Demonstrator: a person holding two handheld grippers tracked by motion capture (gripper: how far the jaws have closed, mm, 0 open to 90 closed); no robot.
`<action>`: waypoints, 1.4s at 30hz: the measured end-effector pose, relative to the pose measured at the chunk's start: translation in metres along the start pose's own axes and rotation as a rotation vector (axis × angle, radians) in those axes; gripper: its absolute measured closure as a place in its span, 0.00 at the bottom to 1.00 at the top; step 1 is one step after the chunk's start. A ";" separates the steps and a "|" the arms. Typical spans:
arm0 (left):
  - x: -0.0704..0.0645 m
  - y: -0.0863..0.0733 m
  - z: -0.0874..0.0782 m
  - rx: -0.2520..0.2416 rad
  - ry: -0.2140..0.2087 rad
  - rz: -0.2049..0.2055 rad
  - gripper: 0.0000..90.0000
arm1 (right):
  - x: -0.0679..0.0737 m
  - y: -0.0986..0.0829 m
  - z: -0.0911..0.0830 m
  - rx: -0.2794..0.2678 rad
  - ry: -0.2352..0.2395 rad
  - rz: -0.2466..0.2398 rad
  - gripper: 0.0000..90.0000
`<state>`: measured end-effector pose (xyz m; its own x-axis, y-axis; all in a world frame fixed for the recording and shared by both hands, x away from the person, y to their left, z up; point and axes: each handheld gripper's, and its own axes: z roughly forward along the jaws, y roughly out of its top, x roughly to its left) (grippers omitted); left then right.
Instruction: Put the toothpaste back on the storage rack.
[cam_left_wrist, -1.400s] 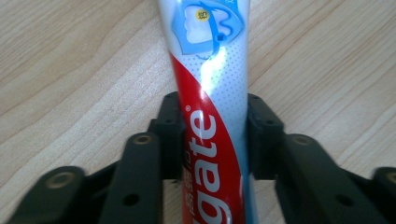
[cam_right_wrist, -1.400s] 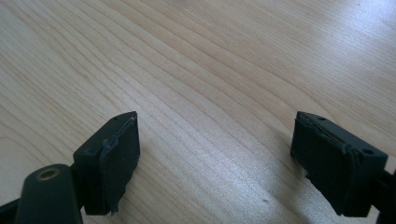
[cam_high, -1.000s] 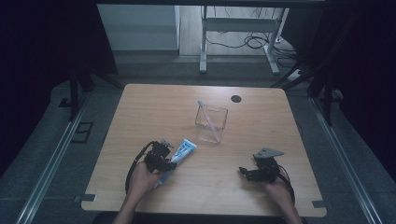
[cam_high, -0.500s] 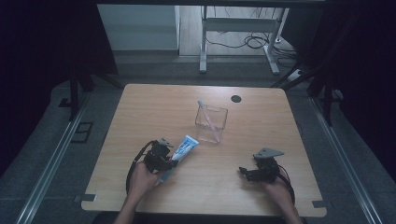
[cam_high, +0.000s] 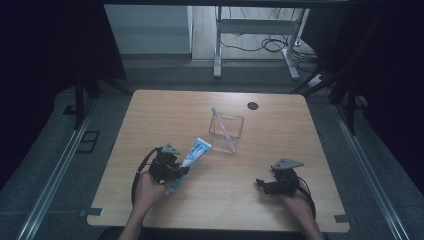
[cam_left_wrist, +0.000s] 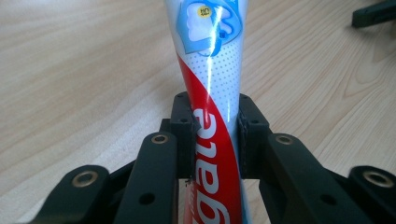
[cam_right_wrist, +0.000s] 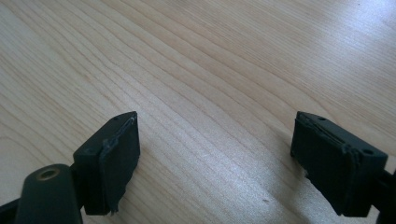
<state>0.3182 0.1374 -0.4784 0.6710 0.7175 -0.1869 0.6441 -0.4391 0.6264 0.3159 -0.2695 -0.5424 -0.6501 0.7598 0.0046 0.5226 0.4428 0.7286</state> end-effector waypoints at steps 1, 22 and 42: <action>0.000 0.000 -0.001 -0.010 -0.002 0.000 0.81 | 0.000 0.000 0.000 0.000 0.000 0.000 0.17; -0.007 0.037 -0.017 -0.096 0.020 0.038 0.81 | 0.000 0.000 0.000 0.000 0.000 0.002 0.17; -0.012 0.091 -0.017 -0.157 0.030 0.088 0.81 | 0.000 0.000 0.000 0.000 0.002 -0.003 0.17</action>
<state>0.3624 0.0975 -0.4066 0.7091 0.6972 -0.1050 0.5167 -0.4126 0.7502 0.3159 -0.2696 -0.5424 -0.6530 0.7574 0.0039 0.5208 0.4453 0.7284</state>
